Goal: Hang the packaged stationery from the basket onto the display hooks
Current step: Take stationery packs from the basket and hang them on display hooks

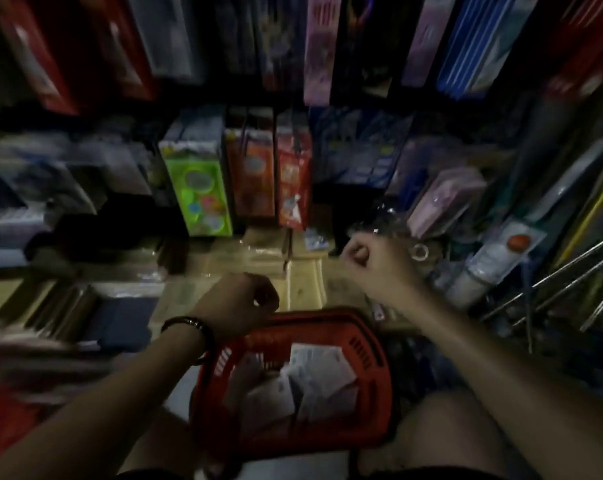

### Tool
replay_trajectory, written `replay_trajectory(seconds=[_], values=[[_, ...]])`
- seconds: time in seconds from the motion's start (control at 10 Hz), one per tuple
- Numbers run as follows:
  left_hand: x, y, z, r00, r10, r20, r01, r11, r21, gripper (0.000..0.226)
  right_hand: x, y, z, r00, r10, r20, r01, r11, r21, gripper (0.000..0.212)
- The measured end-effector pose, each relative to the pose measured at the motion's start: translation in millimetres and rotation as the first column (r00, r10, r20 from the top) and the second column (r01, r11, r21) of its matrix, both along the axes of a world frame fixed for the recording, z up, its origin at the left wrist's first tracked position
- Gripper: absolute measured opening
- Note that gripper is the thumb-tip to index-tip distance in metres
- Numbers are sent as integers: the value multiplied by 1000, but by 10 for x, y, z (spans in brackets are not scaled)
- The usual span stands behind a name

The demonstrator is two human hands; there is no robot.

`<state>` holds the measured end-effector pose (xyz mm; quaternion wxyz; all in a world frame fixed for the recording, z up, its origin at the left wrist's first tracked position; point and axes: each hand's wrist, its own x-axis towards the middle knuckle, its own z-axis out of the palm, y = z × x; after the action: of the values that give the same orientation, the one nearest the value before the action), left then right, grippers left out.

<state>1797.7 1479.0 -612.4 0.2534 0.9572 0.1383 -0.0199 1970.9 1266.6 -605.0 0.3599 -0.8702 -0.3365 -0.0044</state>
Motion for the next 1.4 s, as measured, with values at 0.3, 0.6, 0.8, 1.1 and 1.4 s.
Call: replay_trajectory(seconds=[0.3, 0.6, 0.8, 1.1, 1.4], values=[[-316, -60, -1823, 942, 100, -319, -167, 968, -189, 20, -670, -34, -2575, 687, -352, -636, 170, 929, -330, 13], [-195, -251, -2530, 857, -174, -486, 93, 978, -186, 43, -682, 61, -3654, -15, -492, -871, 562, 716, -414, 52], [-73, -139, -2585, 841, -194, -506, 105, 975, -198, 44, -516, 233, -4018, -315, -296, -902, 613, 662, -432, 49], [5, -32, -2468, 831, -88, -550, -69, 964, -258, 44, -513, 260, -3847, -346, -348, -871, 576, 655, -490, 36], [-1, -38, -2483, 908, -42, -418, -63, 970, -236, 73, -479, 223, -2784, -63, -322, -945, 197, 924, -328, 18]])
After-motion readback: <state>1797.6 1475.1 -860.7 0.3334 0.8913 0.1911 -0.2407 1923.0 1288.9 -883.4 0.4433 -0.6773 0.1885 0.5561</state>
